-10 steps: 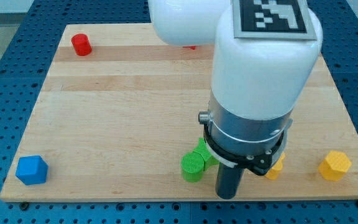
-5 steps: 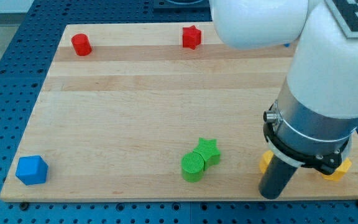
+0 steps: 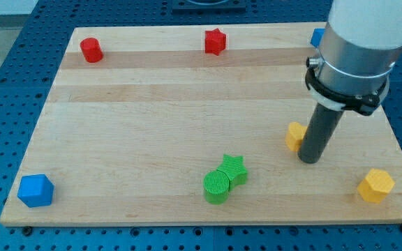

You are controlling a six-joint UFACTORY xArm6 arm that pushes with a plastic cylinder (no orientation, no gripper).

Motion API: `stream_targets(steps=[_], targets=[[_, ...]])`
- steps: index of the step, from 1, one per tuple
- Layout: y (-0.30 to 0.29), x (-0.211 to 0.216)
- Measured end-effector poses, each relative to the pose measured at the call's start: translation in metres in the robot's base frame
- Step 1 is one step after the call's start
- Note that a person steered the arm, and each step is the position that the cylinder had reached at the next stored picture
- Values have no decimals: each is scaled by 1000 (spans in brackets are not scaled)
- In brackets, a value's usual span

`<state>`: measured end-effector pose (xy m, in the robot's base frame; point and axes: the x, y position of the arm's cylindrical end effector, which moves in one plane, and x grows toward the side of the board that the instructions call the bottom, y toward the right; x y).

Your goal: Place the yellow heart close to the green blocks

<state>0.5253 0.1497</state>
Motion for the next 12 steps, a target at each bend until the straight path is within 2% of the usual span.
stream_targets(steps=[1, 3, 4, 7, 8, 9, 10, 12], targets=[[23, -44], [27, -55], [7, -55], [-103, -70], [-118, -72], [-55, -72], [-17, -16], [-47, -13]])
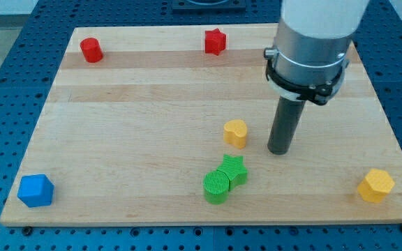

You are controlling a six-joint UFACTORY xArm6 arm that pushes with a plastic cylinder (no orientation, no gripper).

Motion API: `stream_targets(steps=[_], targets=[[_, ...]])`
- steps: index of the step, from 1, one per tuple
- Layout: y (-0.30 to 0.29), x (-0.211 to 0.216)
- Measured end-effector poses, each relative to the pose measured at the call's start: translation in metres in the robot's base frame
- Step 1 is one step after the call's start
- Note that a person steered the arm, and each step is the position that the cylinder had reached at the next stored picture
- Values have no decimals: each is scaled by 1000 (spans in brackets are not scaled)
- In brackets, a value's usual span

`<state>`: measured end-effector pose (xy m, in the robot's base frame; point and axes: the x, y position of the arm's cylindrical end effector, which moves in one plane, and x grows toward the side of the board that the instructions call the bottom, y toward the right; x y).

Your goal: Place the yellow heart close to the green blocks

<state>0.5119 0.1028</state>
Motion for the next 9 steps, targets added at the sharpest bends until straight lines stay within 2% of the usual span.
stream_targets(steps=[2, 6, 7, 8, 9], targets=[[-14, -37], [-97, -45], [-79, -40], [-50, 17], [-66, 18]])
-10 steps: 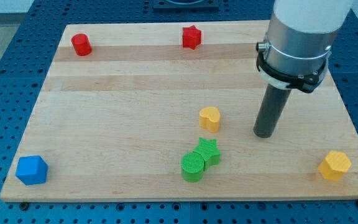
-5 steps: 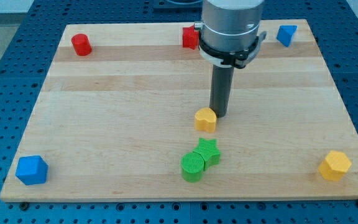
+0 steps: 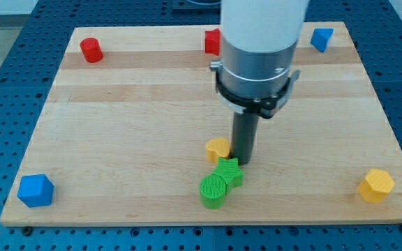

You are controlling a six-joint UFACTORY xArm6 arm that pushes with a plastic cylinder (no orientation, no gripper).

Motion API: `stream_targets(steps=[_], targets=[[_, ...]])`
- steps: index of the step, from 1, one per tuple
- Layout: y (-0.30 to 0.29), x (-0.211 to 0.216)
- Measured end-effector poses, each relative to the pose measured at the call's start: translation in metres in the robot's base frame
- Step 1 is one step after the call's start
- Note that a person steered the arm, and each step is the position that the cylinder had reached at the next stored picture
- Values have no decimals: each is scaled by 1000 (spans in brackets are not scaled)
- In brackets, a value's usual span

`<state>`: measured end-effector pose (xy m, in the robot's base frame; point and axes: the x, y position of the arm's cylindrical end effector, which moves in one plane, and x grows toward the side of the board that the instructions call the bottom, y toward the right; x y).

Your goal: Place the yellow heart close to the green blocks

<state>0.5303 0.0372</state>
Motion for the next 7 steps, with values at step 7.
stream_targets(steps=[7], targets=[[-95, -49]])
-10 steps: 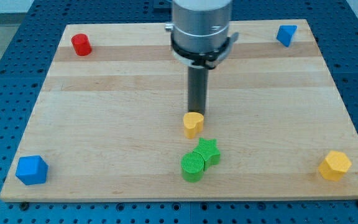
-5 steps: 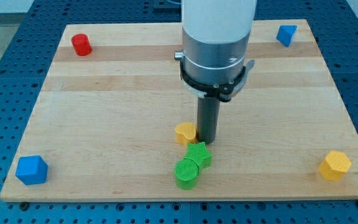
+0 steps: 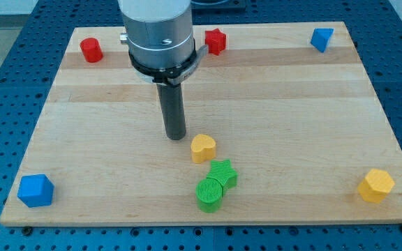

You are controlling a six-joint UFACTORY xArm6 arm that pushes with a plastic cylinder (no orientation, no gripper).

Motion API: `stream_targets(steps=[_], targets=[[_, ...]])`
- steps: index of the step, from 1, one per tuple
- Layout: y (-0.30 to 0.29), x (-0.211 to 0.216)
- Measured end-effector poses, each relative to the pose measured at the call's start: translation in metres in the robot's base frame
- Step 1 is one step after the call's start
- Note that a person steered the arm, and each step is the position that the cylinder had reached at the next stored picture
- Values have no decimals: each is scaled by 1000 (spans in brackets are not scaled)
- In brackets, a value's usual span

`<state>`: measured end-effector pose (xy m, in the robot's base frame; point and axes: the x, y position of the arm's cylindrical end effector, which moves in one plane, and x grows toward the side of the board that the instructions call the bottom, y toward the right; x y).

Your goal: Place the yellow heart close to the green blocks

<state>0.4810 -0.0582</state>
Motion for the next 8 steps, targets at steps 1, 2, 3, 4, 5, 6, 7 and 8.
stream_targets(steps=[1, 2, 3, 4, 5, 6, 7, 8], targets=[[0, 0], [60, -11], [86, -12], [107, -13], [110, 20], [110, 21], [107, 28], [107, 29]])
